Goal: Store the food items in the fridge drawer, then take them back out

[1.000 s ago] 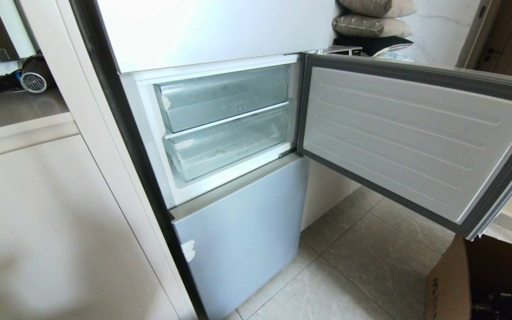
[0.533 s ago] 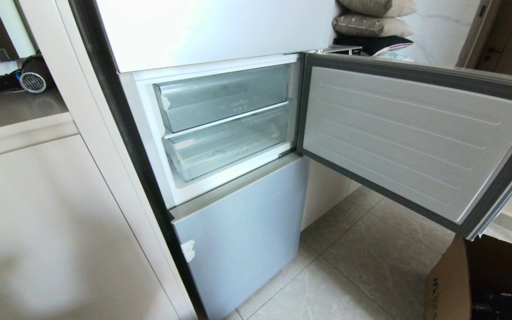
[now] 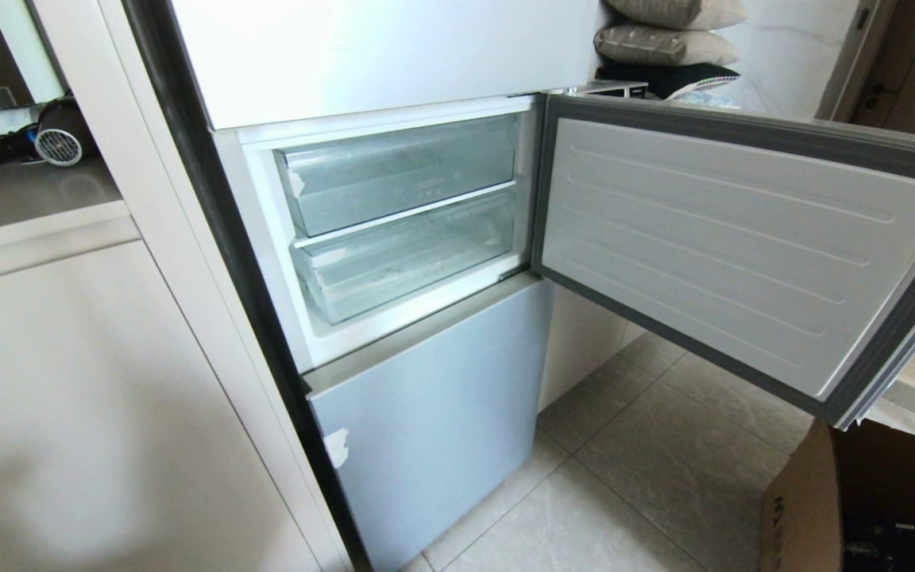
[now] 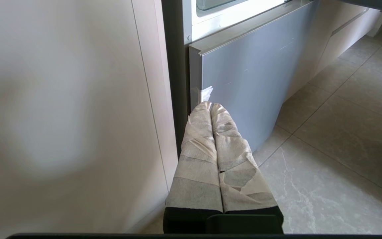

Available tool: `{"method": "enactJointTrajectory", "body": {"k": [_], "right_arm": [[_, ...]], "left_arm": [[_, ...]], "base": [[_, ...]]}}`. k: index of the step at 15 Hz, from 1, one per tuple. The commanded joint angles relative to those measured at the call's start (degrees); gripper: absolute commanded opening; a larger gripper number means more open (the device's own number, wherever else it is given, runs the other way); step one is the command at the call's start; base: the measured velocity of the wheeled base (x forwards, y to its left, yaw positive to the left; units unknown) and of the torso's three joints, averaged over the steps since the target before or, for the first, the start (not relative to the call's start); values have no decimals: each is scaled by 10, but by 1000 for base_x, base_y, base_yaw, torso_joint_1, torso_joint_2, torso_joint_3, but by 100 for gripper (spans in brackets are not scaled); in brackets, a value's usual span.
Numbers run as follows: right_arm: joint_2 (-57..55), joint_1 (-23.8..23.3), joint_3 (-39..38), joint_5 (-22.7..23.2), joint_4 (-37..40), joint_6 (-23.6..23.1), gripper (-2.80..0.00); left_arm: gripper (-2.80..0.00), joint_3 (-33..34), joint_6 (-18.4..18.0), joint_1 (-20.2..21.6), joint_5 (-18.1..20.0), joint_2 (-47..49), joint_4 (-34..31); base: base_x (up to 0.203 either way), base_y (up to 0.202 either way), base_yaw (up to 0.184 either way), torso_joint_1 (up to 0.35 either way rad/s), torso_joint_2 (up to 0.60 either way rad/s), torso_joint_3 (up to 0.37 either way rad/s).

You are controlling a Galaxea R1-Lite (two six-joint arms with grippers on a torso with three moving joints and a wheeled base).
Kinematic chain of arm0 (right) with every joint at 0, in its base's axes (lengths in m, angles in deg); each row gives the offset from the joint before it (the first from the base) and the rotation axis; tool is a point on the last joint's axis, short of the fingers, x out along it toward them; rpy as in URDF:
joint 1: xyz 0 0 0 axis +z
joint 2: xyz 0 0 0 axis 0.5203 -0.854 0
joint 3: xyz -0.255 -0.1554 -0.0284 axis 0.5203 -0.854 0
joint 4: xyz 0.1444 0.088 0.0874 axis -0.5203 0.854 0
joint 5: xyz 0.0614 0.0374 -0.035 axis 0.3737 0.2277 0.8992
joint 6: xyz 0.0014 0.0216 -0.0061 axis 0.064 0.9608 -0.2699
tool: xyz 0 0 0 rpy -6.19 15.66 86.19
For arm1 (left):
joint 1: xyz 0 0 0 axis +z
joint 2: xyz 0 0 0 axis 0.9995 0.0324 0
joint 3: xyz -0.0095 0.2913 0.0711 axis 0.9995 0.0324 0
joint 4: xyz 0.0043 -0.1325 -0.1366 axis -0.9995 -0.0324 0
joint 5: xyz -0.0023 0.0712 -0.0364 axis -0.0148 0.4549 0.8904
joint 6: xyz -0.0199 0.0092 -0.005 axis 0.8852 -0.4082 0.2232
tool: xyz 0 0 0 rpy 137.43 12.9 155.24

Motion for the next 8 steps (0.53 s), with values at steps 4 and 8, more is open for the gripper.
{"method": "enactJointTrajectory", "body": {"k": [4,8], "right_arm": [[0,-13,-7,87,-14,28,-280],[37,-17,-54,143,-14,32,-280]], "left_arm": [[-280,0,0,0,0,0,0],[-280,0,0,0,0,0,0]], "base": [[0,0,0,0,0,0],[0,0,0,0,0,0]]}}
